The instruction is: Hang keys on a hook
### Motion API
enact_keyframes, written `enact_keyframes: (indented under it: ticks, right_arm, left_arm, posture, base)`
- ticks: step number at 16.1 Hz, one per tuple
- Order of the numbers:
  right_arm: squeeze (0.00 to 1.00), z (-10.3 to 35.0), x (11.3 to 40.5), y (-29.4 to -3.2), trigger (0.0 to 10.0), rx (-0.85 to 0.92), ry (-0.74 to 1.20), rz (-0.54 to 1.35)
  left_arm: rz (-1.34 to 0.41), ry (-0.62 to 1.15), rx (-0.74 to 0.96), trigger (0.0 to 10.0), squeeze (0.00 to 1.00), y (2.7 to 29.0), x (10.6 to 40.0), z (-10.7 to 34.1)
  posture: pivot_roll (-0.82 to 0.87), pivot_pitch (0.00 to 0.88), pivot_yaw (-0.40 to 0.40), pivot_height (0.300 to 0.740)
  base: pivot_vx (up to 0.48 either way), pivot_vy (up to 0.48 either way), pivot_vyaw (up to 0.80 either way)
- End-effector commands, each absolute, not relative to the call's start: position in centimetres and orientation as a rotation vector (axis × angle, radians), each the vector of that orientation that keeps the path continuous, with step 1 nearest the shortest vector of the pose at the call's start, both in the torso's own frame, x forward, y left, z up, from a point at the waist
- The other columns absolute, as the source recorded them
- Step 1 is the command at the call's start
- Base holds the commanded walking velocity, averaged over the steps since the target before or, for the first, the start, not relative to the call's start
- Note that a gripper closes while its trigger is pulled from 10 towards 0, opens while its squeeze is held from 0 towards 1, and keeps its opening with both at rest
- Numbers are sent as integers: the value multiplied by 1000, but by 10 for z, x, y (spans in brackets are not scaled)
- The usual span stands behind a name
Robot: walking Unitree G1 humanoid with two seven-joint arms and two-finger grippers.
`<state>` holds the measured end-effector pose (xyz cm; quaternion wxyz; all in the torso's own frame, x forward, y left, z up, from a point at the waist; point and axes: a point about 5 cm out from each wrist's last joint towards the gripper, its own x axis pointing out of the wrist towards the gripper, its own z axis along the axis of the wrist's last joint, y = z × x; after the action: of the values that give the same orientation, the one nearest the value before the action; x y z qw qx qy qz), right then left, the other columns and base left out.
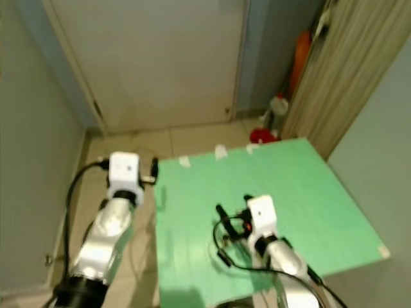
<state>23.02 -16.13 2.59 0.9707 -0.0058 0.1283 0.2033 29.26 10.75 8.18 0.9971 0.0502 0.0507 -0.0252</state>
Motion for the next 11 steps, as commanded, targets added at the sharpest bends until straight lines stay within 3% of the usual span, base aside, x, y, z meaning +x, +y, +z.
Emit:
enact_keyframes:
  ticks: [1, 11]
  right_arm:
    - [0, 27, 230, -158, 10000, -8, 259, 417]
    - [0, 25, 226, -158, 10000, -6, 280, 424]
  left_arm:
    - [-52, 97, 111, 10000, 0, 109, 293, 83]
    - [-74, 85, 104, 10000, 0, 108, 290, 85]
  posture:
    - [-211, 29, 42, 740]
    - [-211, 33, 44, 740]
  base:
    - [0, 0, 0]
    - [305, 224, 0]
